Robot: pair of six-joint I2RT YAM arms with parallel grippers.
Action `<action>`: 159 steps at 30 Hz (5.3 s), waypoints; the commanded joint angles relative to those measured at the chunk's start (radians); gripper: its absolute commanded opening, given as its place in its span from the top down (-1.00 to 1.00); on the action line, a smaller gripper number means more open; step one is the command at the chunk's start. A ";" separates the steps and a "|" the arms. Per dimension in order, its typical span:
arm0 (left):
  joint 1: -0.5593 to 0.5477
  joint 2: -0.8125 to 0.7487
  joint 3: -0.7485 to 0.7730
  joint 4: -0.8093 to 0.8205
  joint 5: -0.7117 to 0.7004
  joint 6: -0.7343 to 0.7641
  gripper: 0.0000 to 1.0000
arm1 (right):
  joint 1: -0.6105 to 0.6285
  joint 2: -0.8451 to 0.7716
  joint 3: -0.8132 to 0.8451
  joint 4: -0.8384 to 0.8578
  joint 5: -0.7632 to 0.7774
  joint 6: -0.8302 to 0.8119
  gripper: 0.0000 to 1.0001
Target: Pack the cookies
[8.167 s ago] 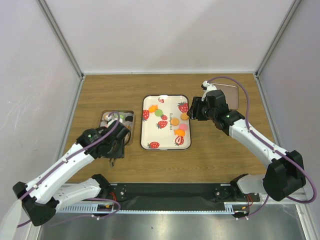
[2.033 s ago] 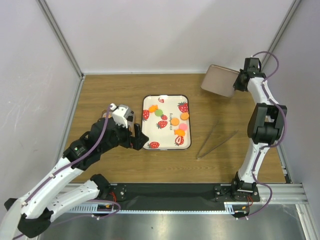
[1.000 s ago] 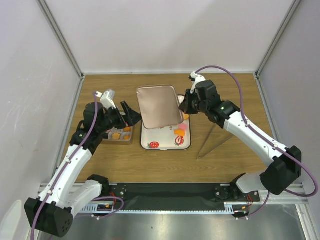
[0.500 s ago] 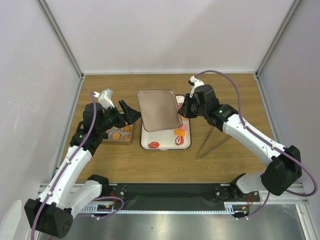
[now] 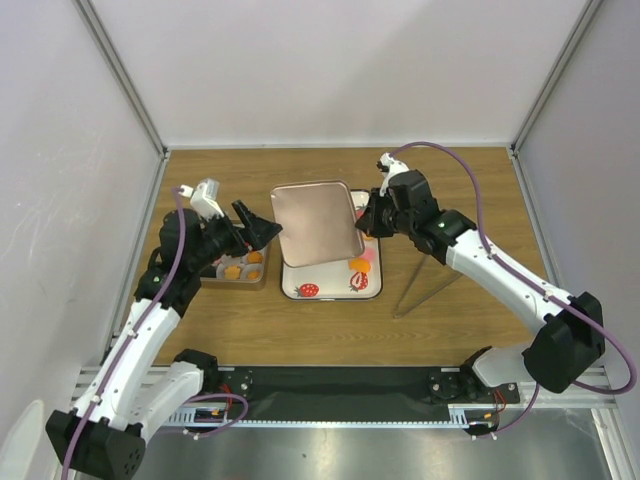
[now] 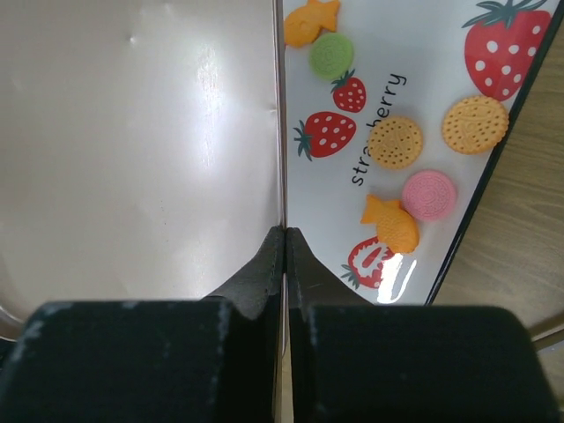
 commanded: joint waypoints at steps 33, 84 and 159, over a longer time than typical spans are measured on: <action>0.008 0.130 0.106 -0.014 0.101 -0.098 0.99 | 0.139 -0.012 0.008 0.083 0.141 -0.097 0.14; 0.031 0.170 0.410 -0.666 0.007 -0.531 0.97 | 0.766 -0.071 -0.271 0.749 0.549 -1.168 -0.15; 0.282 0.271 0.374 -0.203 -0.755 0.170 -0.99 | 0.136 0.803 0.358 1.321 -0.462 0.915 1.00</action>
